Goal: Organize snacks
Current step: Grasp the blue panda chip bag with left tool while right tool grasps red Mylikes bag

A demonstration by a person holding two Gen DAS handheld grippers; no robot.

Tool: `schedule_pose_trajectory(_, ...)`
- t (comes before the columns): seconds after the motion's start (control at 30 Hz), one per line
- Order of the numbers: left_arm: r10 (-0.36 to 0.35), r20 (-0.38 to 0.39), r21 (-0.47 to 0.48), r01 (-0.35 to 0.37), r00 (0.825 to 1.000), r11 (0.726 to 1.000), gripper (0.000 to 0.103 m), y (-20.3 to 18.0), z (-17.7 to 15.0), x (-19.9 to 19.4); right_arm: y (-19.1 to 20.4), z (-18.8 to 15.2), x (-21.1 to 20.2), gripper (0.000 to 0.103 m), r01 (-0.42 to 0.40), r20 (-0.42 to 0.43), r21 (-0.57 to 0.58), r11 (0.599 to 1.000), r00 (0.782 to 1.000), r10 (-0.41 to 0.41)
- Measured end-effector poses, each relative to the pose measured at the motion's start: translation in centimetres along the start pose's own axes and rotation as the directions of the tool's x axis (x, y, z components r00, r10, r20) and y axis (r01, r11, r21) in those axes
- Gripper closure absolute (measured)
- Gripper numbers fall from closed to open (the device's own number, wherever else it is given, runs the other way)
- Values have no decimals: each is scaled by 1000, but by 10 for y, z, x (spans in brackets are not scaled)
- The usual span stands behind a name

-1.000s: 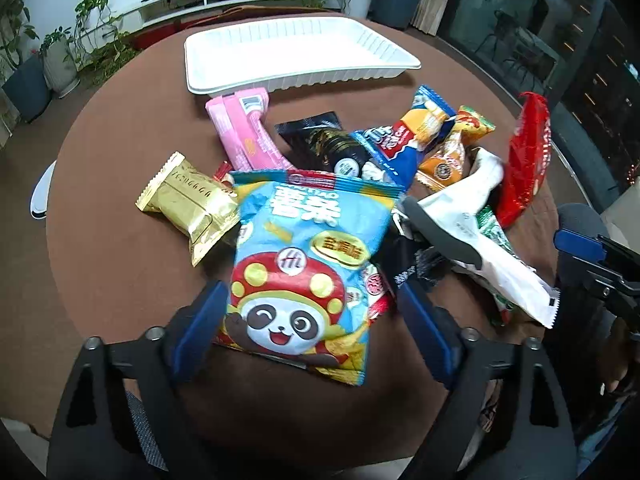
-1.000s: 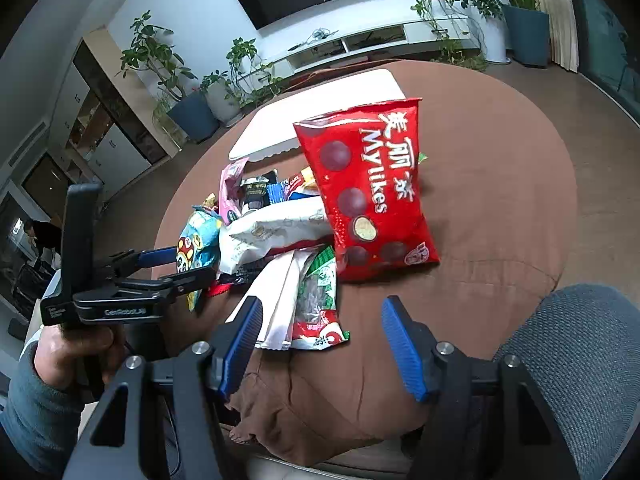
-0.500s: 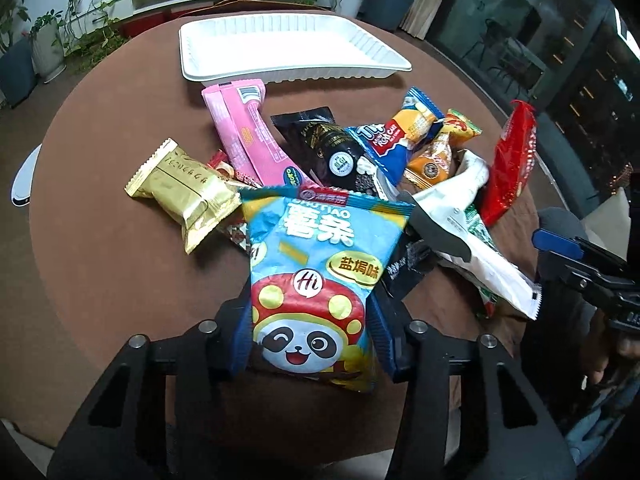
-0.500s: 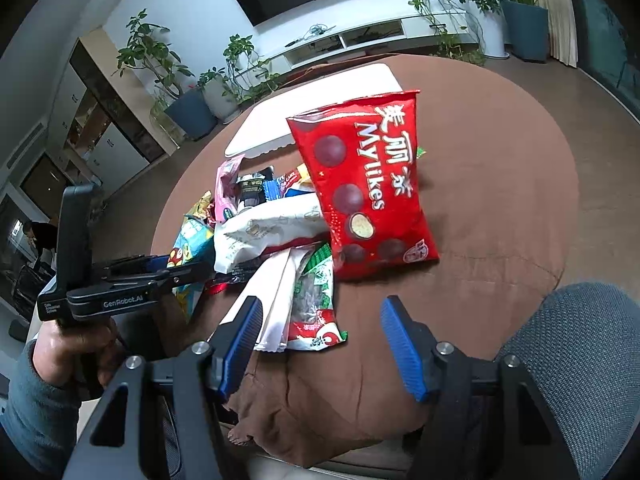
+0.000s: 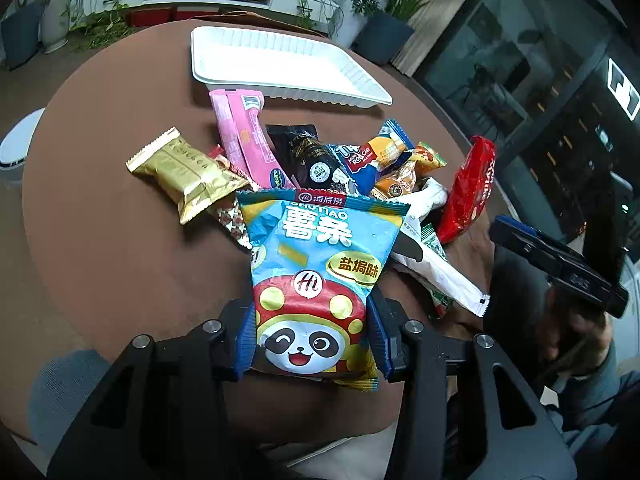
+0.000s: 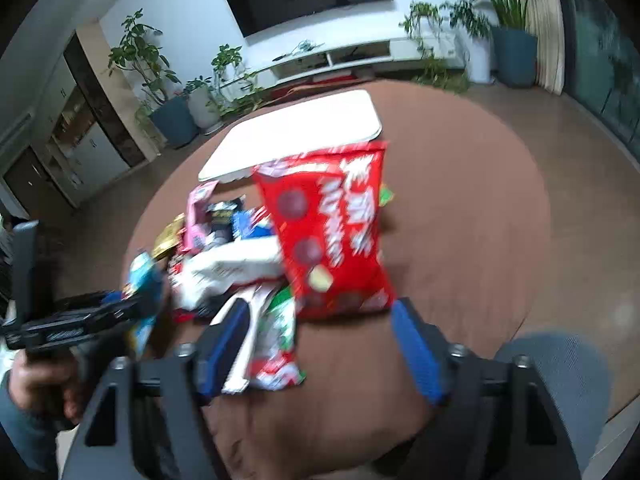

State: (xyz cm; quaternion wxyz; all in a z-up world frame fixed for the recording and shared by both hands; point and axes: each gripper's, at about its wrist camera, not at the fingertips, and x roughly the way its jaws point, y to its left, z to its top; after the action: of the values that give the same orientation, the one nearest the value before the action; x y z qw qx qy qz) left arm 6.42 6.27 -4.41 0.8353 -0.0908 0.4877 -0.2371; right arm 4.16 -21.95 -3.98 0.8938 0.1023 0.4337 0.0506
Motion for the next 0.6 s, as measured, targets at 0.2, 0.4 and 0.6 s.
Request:
schedule_pose_trajectory(0.2,-32,23,-45,33,999,998,59,4,-4,-1,0,18,25,22,46,-12,-34,998,999,-46)
schedule_pose_trajectory(0.4,-43,31,-62,45,999,997,59,7,-3,0,0,15,43,33,28,-52,-27,999,998,-29)
schedule_pose_trajectory(0.6,-43,32,-63,45,999,997,60,8,-4,-1,0,11,45,52,15,-50,-37,999,999,-16)
